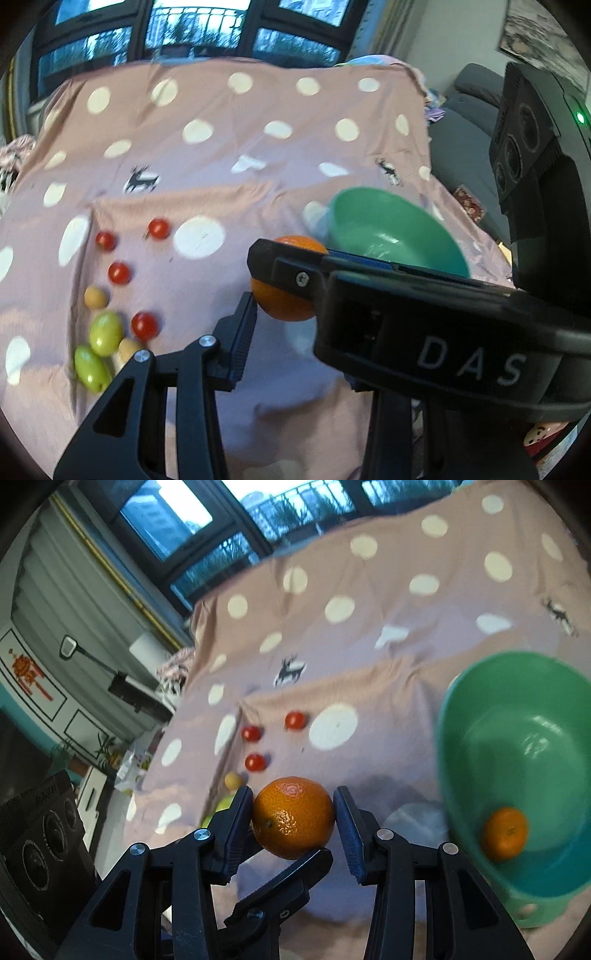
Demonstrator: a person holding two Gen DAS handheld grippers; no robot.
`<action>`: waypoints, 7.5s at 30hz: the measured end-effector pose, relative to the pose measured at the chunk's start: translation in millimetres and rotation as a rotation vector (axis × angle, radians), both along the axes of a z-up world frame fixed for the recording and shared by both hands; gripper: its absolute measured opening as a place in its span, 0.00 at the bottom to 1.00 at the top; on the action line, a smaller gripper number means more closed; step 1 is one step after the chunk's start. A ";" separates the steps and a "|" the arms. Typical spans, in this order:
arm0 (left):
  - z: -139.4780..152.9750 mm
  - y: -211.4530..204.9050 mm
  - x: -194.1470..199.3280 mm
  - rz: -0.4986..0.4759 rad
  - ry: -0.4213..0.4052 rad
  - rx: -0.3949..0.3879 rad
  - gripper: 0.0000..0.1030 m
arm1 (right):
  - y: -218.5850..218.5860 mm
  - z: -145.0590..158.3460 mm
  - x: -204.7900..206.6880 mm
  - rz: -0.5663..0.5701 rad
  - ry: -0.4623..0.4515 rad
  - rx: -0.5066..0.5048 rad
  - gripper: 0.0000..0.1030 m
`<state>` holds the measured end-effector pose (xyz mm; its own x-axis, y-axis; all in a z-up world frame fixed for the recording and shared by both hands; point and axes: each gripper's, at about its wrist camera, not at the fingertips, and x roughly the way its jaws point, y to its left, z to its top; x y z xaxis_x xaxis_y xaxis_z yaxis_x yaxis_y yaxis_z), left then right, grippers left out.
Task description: Organize fruits
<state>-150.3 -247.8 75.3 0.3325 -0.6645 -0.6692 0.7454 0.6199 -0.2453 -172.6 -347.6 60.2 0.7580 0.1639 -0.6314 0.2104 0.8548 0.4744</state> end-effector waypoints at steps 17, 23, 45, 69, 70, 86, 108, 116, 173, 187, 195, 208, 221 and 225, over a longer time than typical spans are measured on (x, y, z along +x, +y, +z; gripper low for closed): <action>17.9 -89.7 -34.8 -0.181 -0.085 0.011 0.39 | -73.2 19.3 -59.1 -0.229 -0.124 0.013 0.45; 9.7 -114.3 -37.6 -0.235 -0.061 0.030 0.39 | -93.5 12.3 -70.7 -0.284 -0.106 0.018 0.45; -21.9 -150.5 -30.9 -0.300 0.098 0.072 0.39 | -124.8 -22.6 -70.8 -0.374 0.040 0.059 0.45; 11.0 -98.0 -18.7 -0.186 0.025 0.018 0.65 | -115.2 -1.5 -72.2 -0.428 0.000 -0.034 0.53; 13.2 -89.9 -15.3 -0.163 0.018 0.018 0.67 | -113.5 0.1 -71.2 -0.425 -0.005 -0.037 0.55; 12.6 67.0 64.9 0.250 0.079 0.012 0.78 | -56.0 19.7 -36.6 -0.261 -0.051 -0.111 0.66; -30.5 190.7 129.6 0.587 0.221 -0.056 0.74 | 75.6 -30.8 76.1 0.173 0.149 0.004 0.50; -32.3 200.3 135.4 0.593 0.245 -0.083 0.50 | 109.4 -53.6 123.2 0.226 0.289 0.021 0.41; -62.7 62.1 61.9 0.109 0.320 0.057 0.32 | 14.4 -58.4 40.6 0.039 0.244 0.108 0.38; -77.5 48.5 55.4 0.047 0.407 0.049 0.30 | 24.7 -77.4 52.5 0.091 0.297 0.167 0.38; -76.9 48.0 53.8 0.055 0.388 0.050 0.29 | 26.5 -87.2 57.3 0.100 0.332 0.166 0.38; -33.0 47.8 32.2 0.059 0.210 0.012 0.29 | 29.3 -52.4 41.9 0.083 0.211 0.089 0.36; 18.7 3.2 1.2 -0.017 -0.001 -0.029 0.29 | 2.4 7.5 1.7 -0.032 0.008 -0.001 0.36; 27.7 -19.1 -8.0 -0.058 -0.042 -0.034 0.29 | -19.6 16.3 -13.6 -0.086 -0.039 0.019 0.36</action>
